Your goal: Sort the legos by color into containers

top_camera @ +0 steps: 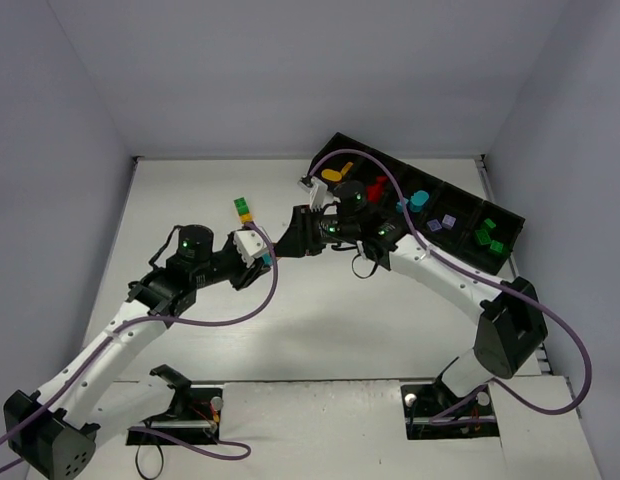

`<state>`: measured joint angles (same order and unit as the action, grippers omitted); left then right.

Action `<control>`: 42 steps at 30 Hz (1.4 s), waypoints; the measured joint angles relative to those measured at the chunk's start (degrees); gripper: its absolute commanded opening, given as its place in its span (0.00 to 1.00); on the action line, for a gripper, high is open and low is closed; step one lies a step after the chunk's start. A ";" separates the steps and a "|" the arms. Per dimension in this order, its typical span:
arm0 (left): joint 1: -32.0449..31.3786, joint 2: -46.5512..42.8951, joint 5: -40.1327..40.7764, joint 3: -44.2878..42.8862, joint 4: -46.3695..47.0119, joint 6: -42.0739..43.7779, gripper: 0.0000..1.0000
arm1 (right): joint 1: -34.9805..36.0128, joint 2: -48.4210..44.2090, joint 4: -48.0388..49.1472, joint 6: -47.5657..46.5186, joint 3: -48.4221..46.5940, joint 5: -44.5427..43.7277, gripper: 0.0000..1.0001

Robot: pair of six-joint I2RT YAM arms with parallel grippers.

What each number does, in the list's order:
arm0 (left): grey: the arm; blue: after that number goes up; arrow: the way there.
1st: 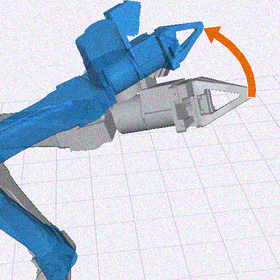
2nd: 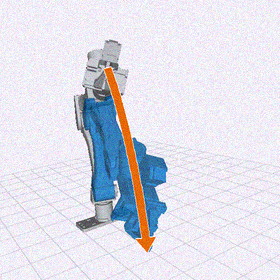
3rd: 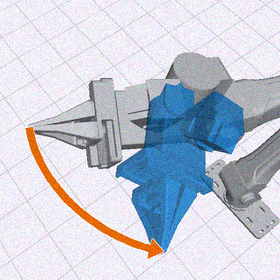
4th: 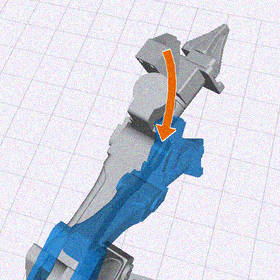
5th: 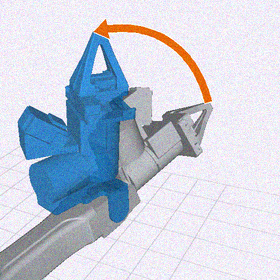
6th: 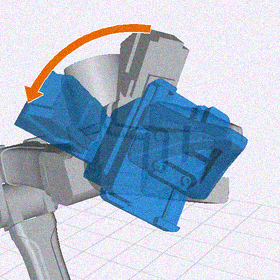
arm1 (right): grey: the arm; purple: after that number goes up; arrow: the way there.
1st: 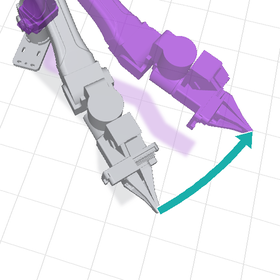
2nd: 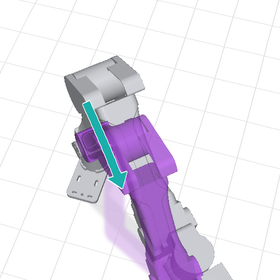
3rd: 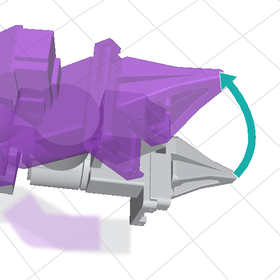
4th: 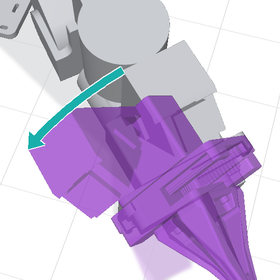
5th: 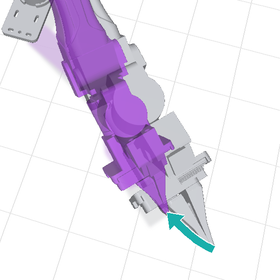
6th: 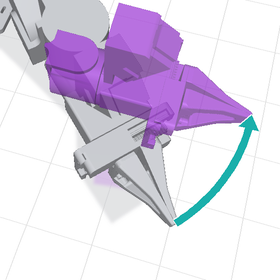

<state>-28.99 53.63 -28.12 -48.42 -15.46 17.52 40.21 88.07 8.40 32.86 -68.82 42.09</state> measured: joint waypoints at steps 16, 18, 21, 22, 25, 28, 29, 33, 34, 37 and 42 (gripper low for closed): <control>-0.46 0.92 1.09 3.37 6.05 0.04 0.00 | -2.36 0.74 -1.11 -0.09 -0.13 1.27 0.00; -0.55 0.90 1.40 3.93 5.81 -0.04 0.00 | -3.17 0.63 -1.09 -0.31 -0.13 1.29 0.00; -0.52 1.20 1.64 5.22 4.76 -0.17 0.00 | -5.42 0.33 -1.09 -0.55 -0.13 1.16 0.00; -0.52 1.38 1.66 5.38 4.42 -0.20 0.00 | -6.08 0.31 -1.09 -0.79 -0.13 1.11 0.00; -0.52 1.73 1.88 5.49 4.31 -0.42 0.00 | -8.41 0.31 -1.18 -2.16 -0.13 0.20 0.00; -0.52 1.73 2.51 5.49 4.35 -1.40 0.00 | -10.88 0.46 -2.14 -5.60 -0.72 -2.40 0.00; -0.52 1.73 2.71 5.49 4.35 -1.95 0.00 | -11.82 0.87 -2.78 -7.61 -1.64 -3.96 0.00; -0.52 1.70 3.37 5.49 4.35 -4.85 0.00 | -14.73 5.73 -3.17 -17.49 -9.25 -14.58 0.00; -0.52 1.64 3.52 5.49 4.33 -5.73 0.00 | -15.30 8.13 -2.71 -20.00 -11.91 -17.33 0.00; -0.52 1.03 3.76 5.49 4.31 -7.61 0.00 | -17.11 16.46 -1.33 -26.05 -20.46 -23.91 0.00; -0.52 -1.16 3.91 5.49 4.28 -9.97 0.00 | -19.74 32.76 -0.52 -32.72 -34.56 -30.71 0.01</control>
<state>-29.52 52.47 -24.21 -42.94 -11.18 7.55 20.47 120.84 7.88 0.14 -103.37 11.38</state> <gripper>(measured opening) 0.305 0.325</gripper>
